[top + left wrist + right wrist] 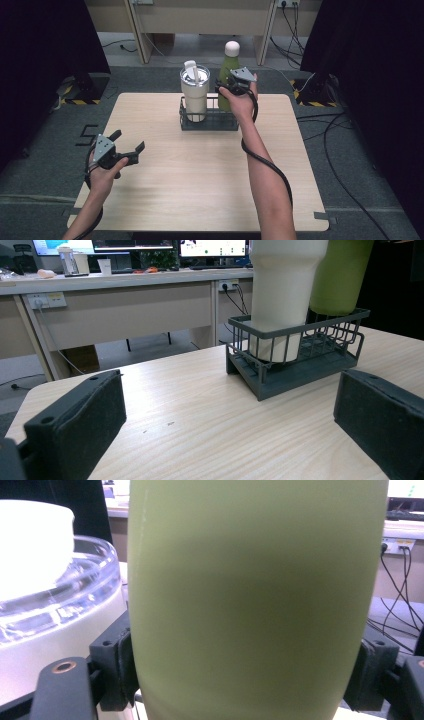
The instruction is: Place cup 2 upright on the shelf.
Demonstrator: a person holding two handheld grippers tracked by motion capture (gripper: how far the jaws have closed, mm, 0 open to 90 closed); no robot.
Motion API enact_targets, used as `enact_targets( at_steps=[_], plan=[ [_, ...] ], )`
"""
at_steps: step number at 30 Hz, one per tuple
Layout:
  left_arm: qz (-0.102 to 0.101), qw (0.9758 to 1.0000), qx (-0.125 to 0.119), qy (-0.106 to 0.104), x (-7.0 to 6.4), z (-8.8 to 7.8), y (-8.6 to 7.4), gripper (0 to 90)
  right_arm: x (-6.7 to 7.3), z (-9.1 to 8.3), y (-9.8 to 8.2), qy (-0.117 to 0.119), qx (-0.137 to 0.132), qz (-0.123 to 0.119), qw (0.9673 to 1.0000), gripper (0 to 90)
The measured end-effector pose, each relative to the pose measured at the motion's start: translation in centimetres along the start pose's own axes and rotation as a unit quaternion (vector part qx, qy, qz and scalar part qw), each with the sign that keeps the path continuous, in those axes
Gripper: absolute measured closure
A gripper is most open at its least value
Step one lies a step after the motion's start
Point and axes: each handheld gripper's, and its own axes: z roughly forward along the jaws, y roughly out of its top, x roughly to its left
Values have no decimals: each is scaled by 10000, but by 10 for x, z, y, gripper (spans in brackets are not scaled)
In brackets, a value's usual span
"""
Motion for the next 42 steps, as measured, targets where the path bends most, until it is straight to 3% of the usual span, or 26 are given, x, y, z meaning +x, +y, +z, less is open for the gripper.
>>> enact_targets(
  at_steps=[19, 35, 42],
  plan=[
    [22, 10000, 37, -54, -3, 1, -2, 0, 1, 17, -32, -76, 404, -7, 9992, 211],
    [-2, 10000, 44, -82, -4, 2, -3, 0, 2, 18, -39, -66, 422, -75, 9991, 206],
    [-22, 9999, 60, -88, -5, 2, -4, 0, 3, 16, -40, -52, 432, -75, 9990, 149]
  ],
)
